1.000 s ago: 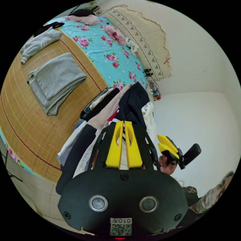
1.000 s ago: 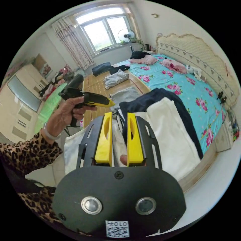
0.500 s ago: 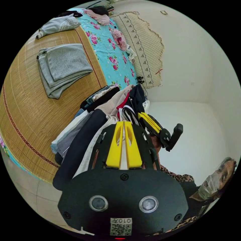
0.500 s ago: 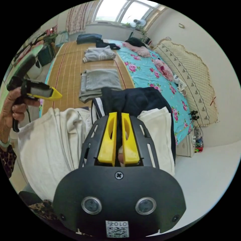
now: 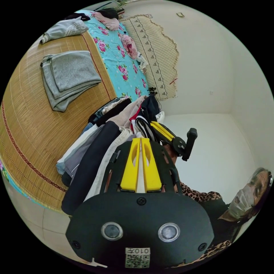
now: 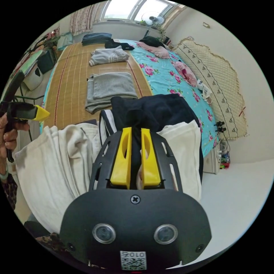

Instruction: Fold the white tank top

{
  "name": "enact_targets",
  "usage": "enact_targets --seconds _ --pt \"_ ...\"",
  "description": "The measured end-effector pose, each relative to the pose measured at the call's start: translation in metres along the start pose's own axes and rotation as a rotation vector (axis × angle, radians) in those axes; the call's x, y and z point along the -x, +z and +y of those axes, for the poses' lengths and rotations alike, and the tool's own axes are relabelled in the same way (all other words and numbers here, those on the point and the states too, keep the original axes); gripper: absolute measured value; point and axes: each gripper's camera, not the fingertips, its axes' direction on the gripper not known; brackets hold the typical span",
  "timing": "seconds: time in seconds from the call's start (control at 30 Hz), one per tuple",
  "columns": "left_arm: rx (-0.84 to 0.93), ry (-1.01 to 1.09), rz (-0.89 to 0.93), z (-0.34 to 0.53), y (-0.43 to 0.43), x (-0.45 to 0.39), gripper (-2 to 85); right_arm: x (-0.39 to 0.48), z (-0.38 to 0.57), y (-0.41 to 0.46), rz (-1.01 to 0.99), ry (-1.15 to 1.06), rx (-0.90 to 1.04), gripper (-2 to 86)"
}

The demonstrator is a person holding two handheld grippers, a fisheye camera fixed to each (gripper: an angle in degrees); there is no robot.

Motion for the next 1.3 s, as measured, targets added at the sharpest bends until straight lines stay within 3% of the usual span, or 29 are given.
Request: enact_targets --seconds 0.1,0.17,0.33,0.4,0.5,0.73,0.87,0.93,1.0,1.1,1.13,1.23,1.3 --pt "-0.005 -0.002 0.009 0.006 -0.006 0.008 -0.2 -0.019 0.008 -0.014 -0.040 0.065 -0.035 3.3" --pt "-0.013 -0.008 0.024 0.012 -0.013 0.015 -0.2 -0.046 0.016 -0.029 -0.184 0.137 -0.111 3.1" --pt "-0.049 0.020 0.109 0.024 -0.024 0.016 -0.2 -0.138 0.047 -0.016 -0.928 0.359 -0.294 3.3" --pt "-0.054 0.029 0.117 0.028 -0.024 0.016 -0.2 -0.146 0.049 0.010 -1.003 0.369 -0.235 3.6" --pt "-0.030 0.018 0.126 0.031 -0.018 0.022 -0.2 -0.125 0.043 0.031 -0.861 0.276 -0.077 4.6" --pt "-0.046 0.015 0.126 0.047 -0.023 0.028 -0.2 -0.109 0.061 -0.039 -0.481 0.193 -0.294 6.6" --pt "-0.063 -0.009 0.142 0.061 -0.022 0.035 -0.1 -0.061 0.046 -0.038 -0.353 0.019 -0.213 5.6" --pt "-0.056 -0.019 0.155 0.065 -0.019 0.036 -0.1 -0.035 0.036 -0.011 -0.120 0.002 -0.130 3.7" --pt "-0.059 -0.017 0.157 0.069 -0.019 0.034 -0.1 -0.028 0.035 0.004 -0.031 -0.011 -0.102 3.2" --pt "-0.067 -0.006 0.152 0.074 -0.022 0.028 -0.1 -0.033 0.039 -0.009 -0.206 0.019 -0.177 2.9" --pt "-0.073 -0.004 0.149 0.076 -0.023 0.026 -0.1 -0.033 0.038 -0.005 -0.178 0.031 -0.184 2.9" --pt "-0.080 -0.009 0.158 0.075 -0.021 0.016 0.0 -0.043 0.035 0.025 -0.202 0.051 -0.052 2.9" --pt "-0.076 0.021 0.146 0.074 -0.019 0.003 0.1 -0.063 0.060 0.009 -0.290 0.053 -0.160 3.2"
